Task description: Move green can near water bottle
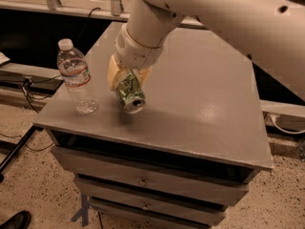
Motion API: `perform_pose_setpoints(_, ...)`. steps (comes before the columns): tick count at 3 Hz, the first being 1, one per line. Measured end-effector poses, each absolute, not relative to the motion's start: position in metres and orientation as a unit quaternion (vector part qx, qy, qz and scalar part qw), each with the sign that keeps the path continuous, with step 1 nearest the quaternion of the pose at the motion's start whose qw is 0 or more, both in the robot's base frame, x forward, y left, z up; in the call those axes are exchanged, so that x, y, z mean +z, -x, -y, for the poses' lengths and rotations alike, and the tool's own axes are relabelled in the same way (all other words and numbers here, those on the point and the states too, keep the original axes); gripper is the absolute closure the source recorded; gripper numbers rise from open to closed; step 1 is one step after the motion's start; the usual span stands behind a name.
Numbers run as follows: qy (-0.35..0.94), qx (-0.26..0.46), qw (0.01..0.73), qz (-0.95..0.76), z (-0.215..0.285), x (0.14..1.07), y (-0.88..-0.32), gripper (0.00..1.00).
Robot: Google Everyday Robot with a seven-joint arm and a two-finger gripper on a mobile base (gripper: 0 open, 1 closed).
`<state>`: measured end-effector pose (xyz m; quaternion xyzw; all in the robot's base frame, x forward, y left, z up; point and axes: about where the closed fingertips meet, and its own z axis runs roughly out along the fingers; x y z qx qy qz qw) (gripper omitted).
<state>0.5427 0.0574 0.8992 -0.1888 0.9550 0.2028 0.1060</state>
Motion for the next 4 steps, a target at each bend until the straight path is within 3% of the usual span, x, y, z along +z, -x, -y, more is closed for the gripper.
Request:
perform_pose_setpoints(3,0.184,0.248,0.076,-0.948,-0.094,0.888,-0.543,0.13)
perform_pose_setpoints(4,0.174,0.255,0.076,-0.948,-0.094,0.886,-0.55,0.0)
